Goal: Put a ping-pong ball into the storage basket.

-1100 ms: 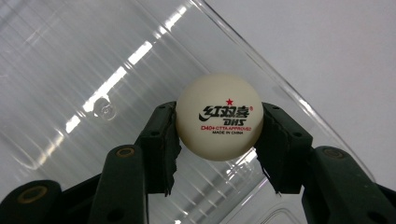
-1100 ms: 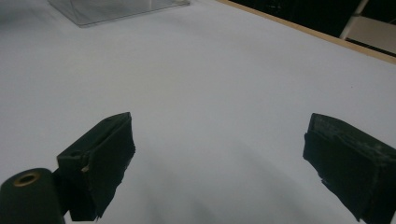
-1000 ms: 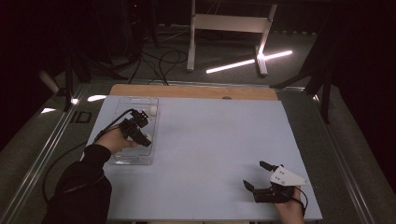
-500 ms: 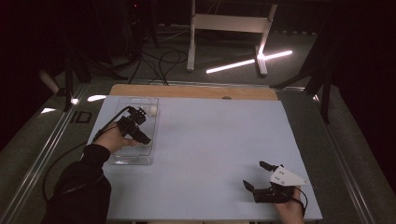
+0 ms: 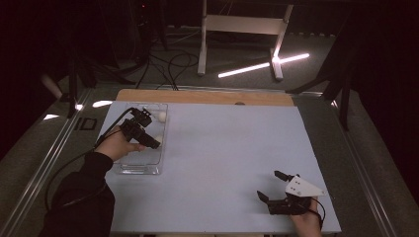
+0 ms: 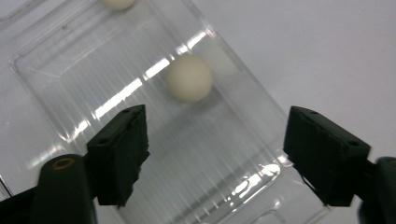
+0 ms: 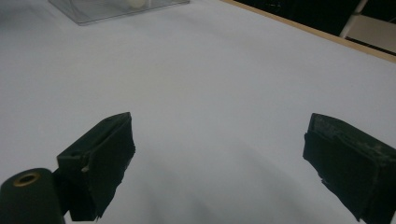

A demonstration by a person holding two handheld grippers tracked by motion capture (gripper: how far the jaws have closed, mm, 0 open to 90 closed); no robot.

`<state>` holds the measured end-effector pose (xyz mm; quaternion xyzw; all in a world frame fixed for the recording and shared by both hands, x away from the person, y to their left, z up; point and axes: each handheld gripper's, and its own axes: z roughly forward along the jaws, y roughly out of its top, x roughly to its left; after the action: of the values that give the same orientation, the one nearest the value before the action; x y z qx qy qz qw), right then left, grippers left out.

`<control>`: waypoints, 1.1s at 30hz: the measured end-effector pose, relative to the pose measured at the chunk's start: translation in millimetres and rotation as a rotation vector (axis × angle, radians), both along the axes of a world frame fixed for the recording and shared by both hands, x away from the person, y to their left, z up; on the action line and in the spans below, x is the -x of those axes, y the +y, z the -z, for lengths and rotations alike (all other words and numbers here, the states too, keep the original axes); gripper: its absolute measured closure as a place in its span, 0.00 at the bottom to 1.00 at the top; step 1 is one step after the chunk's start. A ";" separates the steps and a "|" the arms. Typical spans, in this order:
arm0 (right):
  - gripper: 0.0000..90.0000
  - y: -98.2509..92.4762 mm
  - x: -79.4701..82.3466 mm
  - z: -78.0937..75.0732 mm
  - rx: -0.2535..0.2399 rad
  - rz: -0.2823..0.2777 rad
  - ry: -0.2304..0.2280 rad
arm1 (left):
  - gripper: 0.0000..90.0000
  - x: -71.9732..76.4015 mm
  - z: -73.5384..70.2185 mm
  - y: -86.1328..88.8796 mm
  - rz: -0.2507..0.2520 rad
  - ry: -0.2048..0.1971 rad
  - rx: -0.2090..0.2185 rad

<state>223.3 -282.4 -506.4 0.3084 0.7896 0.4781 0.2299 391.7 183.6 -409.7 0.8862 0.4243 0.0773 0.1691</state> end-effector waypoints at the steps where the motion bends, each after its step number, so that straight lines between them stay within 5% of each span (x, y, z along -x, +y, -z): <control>1: 0.10 0.1 -0.1 0.1 0.001 0.000 -0.001 | 0.22 0.8 -1.3 -1.3 0.003 -0.005 -0.002; 4: 0.10 0.3 -0.1 -0.1 0.003 -0.002 -0.003 | 0.17 2.1 -2.8 -3.6 0.010 -0.011 0.000; 10: 0.10 0.1 0.0 -0.1 0.003 -0.001 -0.001 | 0.01 5.7 -8.1 -8.9 0.069 -0.020 0.070; 15: 0.10 0.2 -0.3 0.3 0.005 -0.003 -0.001 | 0.01 8.4 -14.1 -12.3 0.072 -0.079 0.103; 20: 0.10 0.1 -0.2 0.3 0.004 -0.002 0.000 | 0.01 9.3 -17.0 -15.5 0.075 -0.091 0.142; 25: 0.10 0.1 -0.4 0.3 0.005 -0.003 0.001 | 0.01 12.4 -14.6 -23.7 0.104 -0.093 0.123; 33: 0.10 0.3 -0.5 0.8 0.006 -0.005 0.006 | 0.01 21.5 -14.9 -41.5 0.151 -0.156 0.110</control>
<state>223.9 -282.2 -507.3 0.3071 0.7925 0.4754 0.2272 370.2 142.0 -394.8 0.8963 0.3457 0.1100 0.2552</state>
